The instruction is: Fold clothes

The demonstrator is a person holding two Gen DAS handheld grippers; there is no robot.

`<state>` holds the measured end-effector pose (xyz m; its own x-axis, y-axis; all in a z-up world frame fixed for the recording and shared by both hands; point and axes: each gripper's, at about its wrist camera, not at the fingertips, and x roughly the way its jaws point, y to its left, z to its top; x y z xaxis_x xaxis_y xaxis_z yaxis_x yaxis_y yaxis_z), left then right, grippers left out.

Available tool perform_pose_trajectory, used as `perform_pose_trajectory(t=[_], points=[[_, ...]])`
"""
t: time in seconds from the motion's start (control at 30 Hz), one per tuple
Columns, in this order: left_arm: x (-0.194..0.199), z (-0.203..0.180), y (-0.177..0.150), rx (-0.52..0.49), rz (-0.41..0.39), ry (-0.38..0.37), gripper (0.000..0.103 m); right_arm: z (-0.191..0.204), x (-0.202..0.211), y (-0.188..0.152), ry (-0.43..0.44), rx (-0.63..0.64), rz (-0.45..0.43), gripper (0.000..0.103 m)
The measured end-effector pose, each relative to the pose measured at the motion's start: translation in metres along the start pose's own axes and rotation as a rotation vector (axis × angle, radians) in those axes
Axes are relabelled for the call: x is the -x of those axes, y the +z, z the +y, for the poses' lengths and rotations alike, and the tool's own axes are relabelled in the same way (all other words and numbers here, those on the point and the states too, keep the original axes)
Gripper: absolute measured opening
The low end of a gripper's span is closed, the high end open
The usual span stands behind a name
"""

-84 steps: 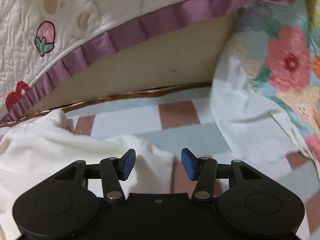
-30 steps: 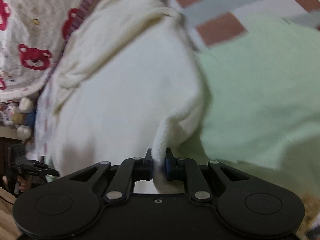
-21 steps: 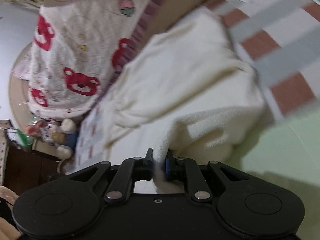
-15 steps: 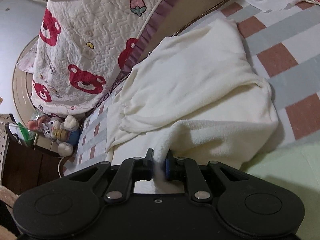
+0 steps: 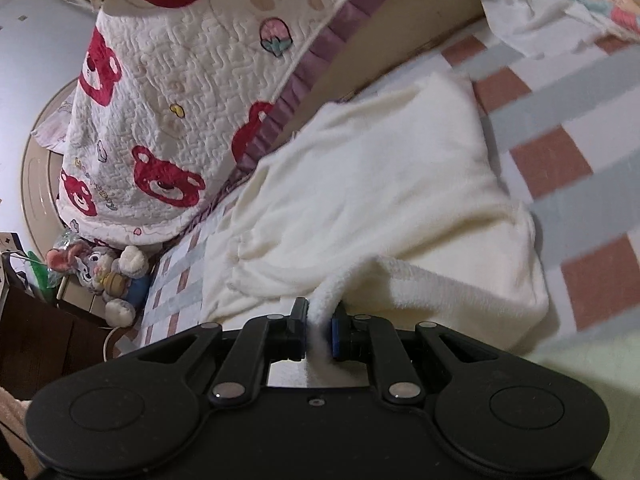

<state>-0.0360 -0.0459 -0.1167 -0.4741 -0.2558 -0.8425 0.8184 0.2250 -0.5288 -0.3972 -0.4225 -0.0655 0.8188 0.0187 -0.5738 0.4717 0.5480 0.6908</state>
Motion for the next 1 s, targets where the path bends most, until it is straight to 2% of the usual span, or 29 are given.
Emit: perform_pose_trajectory(t=[0.07,0.13,0.27,0.4,0.57,0.63,0.77,0.9,1.0], points=[[0.027,-0.005,0.021,-0.063,-0.061,0.062,0.004,0.006,-0.003,0.015,-0.03,0.045,-0.036,0.014],[0.061,-0.009,0.045,-0.139,-0.157,0.158,0.004,0.013,-0.009,0.04,-0.046,0.08,-0.066,0.014],[0.113,0.001,0.09,-0.193,-0.327,0.281,0.004,0.028,-0.023,0.098,-0.067,0.143,-0.123,0.014],[0.117,0.013,0.126,-0.22,-0.45,0.436,0.004,0.034,-0.045,0.14,-0.105,0.216,-0.156,0.014],[0.107,0.02,0.168,-0.243,-0.53,0.504,0.004,0.037,-0.081,0.181,-0.206,0.23,-0.15,0.014],[0.106,0.028,0.185,-0.248,-0.542,0.554,0.004,0.039,-0.1,0.197,-0.264,0.256,-0.126,0.014],[0.091,0.066,0.204,-0.14,-0.537,0.519,0.004,0.032,-0.136,0.211,-0.369,0.299,-0.073,0.014],[0.087,0.091,0.193,-0.044,-0.594,0.445,0.004,0.009,-0.152,0.207,-0.384,0.245,-0.086,0.014],[0.089,0.103,0.196,-0.011,-0.612,0.416,0.004,0.003,-0.152,0.21,-0.341,0.229,-0.12,0.014]])
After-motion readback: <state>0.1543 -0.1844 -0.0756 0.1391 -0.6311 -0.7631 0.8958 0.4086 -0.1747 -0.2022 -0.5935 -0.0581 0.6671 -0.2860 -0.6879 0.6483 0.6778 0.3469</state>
